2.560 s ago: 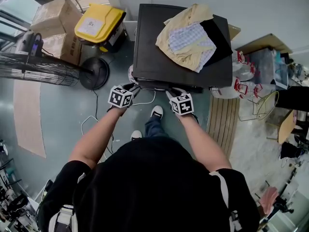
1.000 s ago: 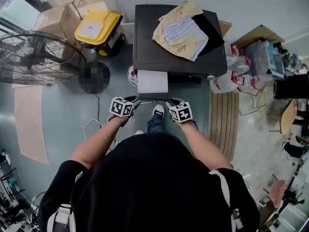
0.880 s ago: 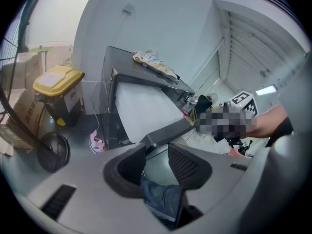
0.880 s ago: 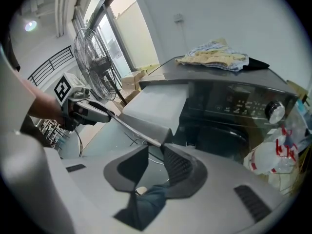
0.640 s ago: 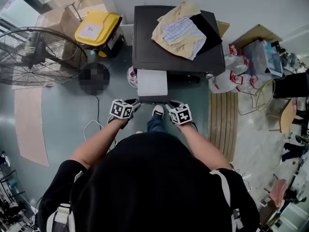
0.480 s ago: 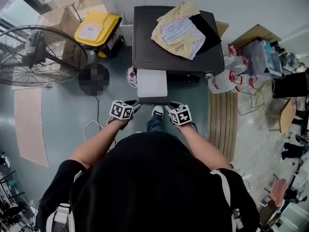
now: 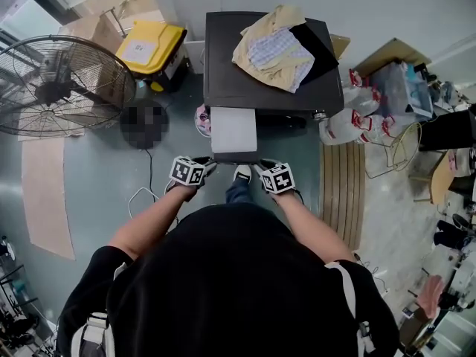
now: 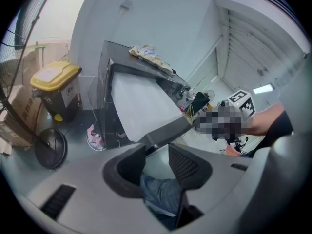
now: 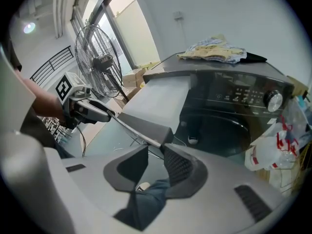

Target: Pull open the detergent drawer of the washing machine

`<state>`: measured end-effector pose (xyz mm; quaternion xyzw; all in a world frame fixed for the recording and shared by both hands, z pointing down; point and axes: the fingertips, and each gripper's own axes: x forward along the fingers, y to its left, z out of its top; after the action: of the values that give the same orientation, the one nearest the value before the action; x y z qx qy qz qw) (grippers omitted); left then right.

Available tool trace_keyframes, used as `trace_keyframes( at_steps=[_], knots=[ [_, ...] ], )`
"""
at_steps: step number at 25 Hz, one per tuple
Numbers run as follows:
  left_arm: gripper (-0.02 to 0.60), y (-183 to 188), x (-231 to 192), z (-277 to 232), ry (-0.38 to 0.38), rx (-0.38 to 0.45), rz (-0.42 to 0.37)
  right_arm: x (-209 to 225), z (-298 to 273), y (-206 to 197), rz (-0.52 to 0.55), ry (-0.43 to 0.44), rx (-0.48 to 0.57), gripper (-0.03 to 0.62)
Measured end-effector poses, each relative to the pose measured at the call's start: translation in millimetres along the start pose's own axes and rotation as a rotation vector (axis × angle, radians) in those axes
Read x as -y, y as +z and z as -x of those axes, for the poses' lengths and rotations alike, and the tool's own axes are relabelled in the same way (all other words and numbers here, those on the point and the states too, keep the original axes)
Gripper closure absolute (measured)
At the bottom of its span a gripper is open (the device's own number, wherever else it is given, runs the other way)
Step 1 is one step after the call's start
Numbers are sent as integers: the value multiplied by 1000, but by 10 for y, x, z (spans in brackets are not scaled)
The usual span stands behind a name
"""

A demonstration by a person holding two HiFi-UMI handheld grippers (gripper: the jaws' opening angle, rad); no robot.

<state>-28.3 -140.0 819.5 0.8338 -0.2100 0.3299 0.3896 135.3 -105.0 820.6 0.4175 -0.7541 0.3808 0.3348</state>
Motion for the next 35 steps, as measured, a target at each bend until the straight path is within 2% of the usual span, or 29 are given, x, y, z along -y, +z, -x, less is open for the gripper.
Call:
trace_keyframes(
  at_steps=[8,18,26,35],
  knots=[
    [422,-23,-33,-32,0,6,22,30,-10,-34,-34,21,18,482],
    [422,-92,-108,139,11,-1,-5,39,154,-33,-55,9,58,464],
    [422,84,-121,420,16,81,-13,-22,403,152,-68,0,129,464],
    [422,414,-46,814,46,186,-116,-107,763,405,-41,-37,240,471]
  ],
)
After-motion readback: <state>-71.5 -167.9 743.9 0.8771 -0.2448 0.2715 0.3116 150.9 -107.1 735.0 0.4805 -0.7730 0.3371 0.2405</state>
